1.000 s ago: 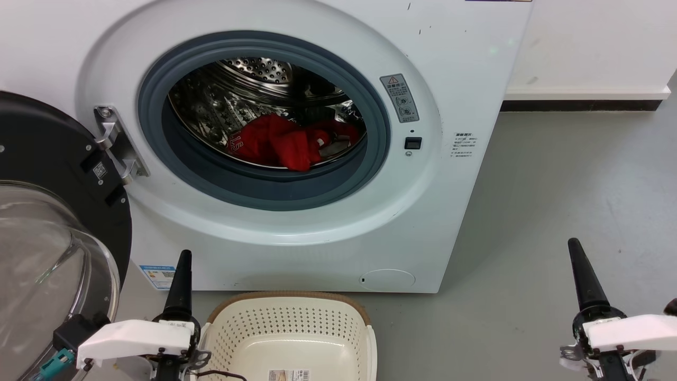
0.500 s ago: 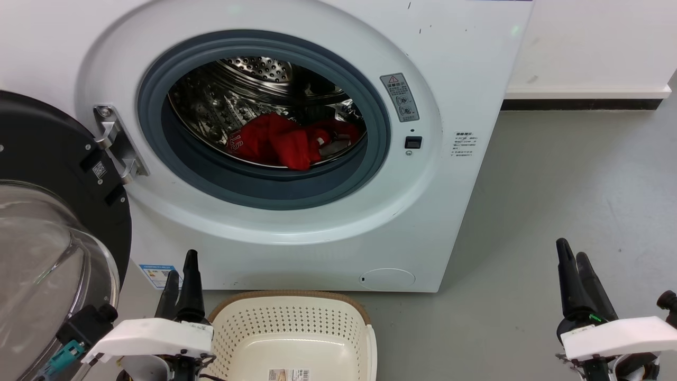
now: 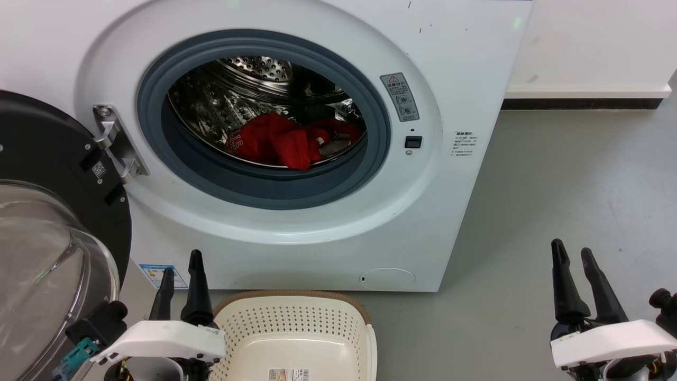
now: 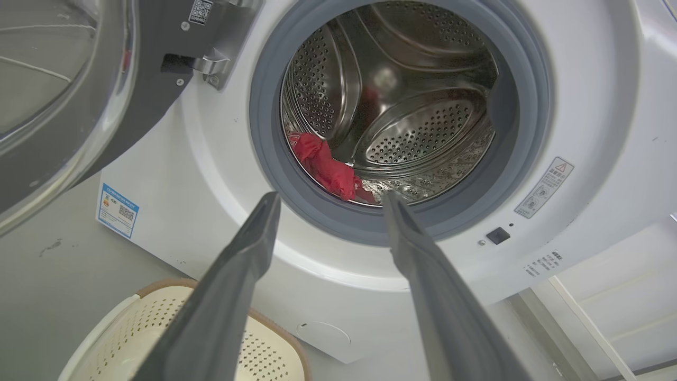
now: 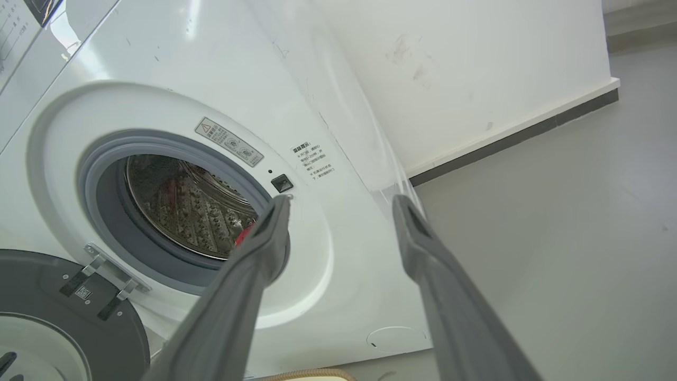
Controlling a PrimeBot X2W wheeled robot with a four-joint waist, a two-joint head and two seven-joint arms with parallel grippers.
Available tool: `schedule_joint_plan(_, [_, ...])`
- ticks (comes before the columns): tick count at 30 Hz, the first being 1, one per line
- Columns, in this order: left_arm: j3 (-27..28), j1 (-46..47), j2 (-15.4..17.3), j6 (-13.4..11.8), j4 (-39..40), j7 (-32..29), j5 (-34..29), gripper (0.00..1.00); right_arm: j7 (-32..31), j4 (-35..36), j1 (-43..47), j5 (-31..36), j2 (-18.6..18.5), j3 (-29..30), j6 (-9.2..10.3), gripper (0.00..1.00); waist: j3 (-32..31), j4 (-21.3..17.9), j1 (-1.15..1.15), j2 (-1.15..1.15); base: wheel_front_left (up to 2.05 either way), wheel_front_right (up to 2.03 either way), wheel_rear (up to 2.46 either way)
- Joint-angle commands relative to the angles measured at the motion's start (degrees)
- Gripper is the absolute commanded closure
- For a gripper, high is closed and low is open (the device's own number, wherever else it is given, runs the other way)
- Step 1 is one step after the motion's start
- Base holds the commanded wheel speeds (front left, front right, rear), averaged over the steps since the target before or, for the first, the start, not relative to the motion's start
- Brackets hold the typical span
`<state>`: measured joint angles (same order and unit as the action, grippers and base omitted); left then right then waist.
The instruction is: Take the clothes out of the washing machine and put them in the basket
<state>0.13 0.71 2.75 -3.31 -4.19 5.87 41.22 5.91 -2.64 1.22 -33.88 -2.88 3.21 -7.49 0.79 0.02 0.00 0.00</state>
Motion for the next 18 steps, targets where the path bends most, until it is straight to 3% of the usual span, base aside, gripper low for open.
schedule_joint_plan(1, [-0.2, 0.2, 0.1, -0.3, 1.0, 0.6, -1.7, 0.0, 0.5, 1.1, -0.1, 1.9, 0.0, 0.0, 0.0, 0.0, 0.0, 0.0, 0.0, 0.0, 0.0, 0.0, 0.0])
schedule_joint_plan(18, [-1.4, -1.0, 0.1, -2.2, 2.0, 3.2, -12.8, 0.0, 3.2, 3.3, 1.2, 14.1, 0.0, -0.5, 0.0, 0.0, -0.1, 0.0, 0.0, 0.0, 0.0, 0.0, 0.0])
